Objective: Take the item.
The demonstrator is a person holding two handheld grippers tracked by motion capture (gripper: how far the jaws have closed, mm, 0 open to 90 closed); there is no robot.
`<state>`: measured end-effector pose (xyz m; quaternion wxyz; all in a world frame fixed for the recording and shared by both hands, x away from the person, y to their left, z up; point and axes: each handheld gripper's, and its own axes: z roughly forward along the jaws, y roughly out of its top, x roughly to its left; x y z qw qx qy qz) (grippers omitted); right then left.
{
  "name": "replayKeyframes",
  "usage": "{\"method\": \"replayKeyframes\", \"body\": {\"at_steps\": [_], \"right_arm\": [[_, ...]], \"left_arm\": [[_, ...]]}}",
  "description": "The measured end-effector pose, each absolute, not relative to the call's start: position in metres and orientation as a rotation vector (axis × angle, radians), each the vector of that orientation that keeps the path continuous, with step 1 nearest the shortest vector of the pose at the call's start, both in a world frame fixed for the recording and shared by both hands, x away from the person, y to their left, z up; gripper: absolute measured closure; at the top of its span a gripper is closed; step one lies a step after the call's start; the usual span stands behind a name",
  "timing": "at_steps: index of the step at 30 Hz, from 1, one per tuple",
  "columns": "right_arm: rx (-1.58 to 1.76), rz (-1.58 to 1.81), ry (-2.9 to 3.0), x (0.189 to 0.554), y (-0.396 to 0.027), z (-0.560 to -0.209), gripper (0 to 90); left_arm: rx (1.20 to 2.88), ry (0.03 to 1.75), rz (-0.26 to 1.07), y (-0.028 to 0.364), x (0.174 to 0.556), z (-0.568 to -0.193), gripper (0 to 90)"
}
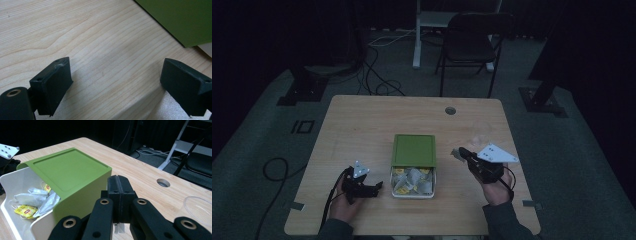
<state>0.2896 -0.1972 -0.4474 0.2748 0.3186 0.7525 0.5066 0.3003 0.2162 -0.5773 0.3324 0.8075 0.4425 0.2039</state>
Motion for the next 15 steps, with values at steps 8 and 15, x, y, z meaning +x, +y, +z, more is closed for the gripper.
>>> {"method": "replayKeyframes", "body": {"at_steps": [8, 15], "right_arm": [[0.866, 1.351, 2.015, 0.2916, -0.2018, -0.4476, 90.0], [0.88, 1.347, 1.999, 0.294, -0.2071, -0.4472, 90.0]], "left_arm": [[2.109, 1.156, 0.533, 0.2162, 0.3003, -0.5773, 10.9], [2.109, 1.156, 0.533, 0.2161, 0.3003, -0.5773, 10.9]]}}
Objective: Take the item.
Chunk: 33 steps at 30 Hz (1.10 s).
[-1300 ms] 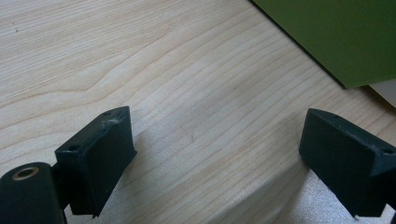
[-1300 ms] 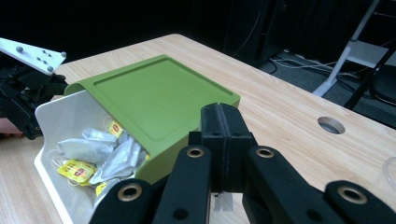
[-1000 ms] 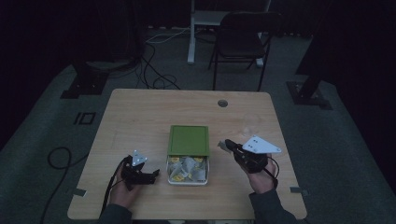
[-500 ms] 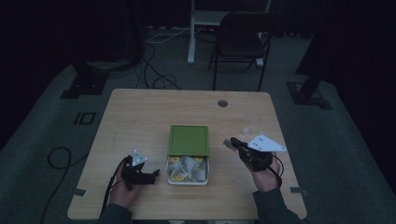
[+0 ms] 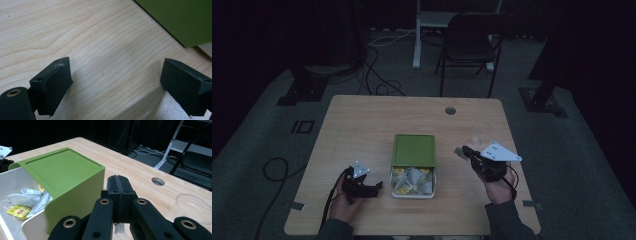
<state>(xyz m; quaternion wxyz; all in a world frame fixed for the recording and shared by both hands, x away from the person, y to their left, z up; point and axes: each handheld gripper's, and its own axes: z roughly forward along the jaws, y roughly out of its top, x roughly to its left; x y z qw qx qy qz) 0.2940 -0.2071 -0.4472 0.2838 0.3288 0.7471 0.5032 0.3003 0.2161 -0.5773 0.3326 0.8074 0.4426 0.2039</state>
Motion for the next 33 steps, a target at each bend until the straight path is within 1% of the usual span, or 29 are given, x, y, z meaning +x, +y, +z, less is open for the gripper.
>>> {"method": "replayKeyframes", "body": {"at_steps": [33], "right_arm": [[0.947, 1.324, 1.949, 0.31, -0.227, -0.448, 90.0]], "left_arm": [[2.109, 1.156, 0.533, 0.216, 0.3, -0.577, 10.9]]}}
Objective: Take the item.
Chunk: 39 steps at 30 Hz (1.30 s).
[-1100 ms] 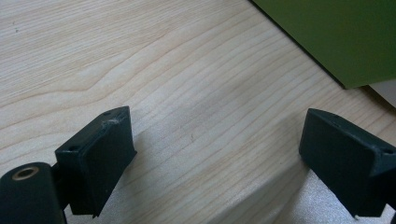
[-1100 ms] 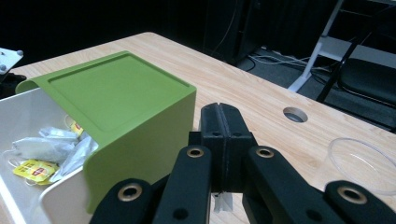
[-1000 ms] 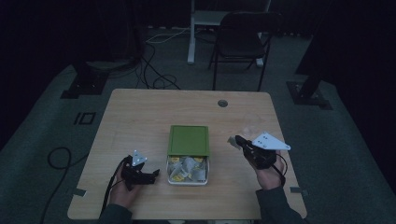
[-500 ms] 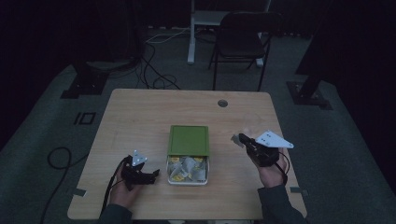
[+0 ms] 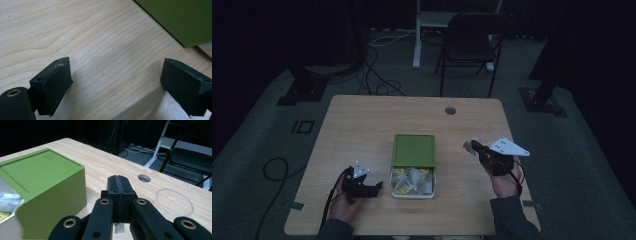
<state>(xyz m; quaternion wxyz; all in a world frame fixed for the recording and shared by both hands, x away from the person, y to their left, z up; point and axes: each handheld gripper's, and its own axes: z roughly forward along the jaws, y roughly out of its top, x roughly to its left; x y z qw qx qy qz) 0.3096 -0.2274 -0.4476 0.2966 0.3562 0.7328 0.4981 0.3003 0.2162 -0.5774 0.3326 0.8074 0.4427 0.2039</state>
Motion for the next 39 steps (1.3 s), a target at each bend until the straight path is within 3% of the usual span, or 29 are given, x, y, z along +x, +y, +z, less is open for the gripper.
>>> {"method": "replayKeyframes", "body": {"at_steps": [23, 39], "right_arm": [[1.005, 1.303, 1.895, 0.325, -0.246, -0.445, 90.0], [1.15, 1.246, 1.814, 0.374, -0.267, -0.453, 90.0]], "left_arm": [[2.106, 1.157, 0.533, 0.216, 0.3, -0.577, 10.9], [2.11, 1.155, 0.534, 0.216, 0.3, -0.577, 10.9]]}}
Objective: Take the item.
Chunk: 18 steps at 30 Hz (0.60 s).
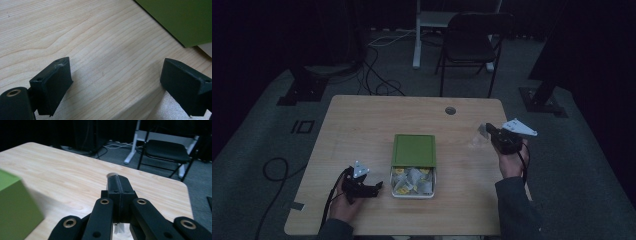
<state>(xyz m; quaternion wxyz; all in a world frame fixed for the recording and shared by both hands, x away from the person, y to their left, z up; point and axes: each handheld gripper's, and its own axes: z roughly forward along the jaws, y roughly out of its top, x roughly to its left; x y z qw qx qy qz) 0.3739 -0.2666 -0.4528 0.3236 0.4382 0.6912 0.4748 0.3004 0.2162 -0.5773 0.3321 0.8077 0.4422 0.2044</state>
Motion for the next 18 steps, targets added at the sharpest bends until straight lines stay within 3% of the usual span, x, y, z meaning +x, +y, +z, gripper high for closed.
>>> {"method": "replayKeyframes", "body": {"at_steps": [10, 13, 18], "right_arm": [[1.222, 1.199, 1.789, 0.415, -0.273, -0.463, 89.8], [1.244, 1.221, 1.793, 0.419, -0.274, -0.468, 69.7], [1.26, 1.22, 1.771, 0.412, -0.278, -0.473, 66.2]], "left_arm": [[2.11, 1.157, 0.532, 0.216, 0.3, -0.577, 10.9], [2.11, 1.157, 0.532, 0.216, 0.3, -0.577, 10.9], [2.11, 1.157, 0.532, 0.216, 0.3, -0.577, 10.9]]}}
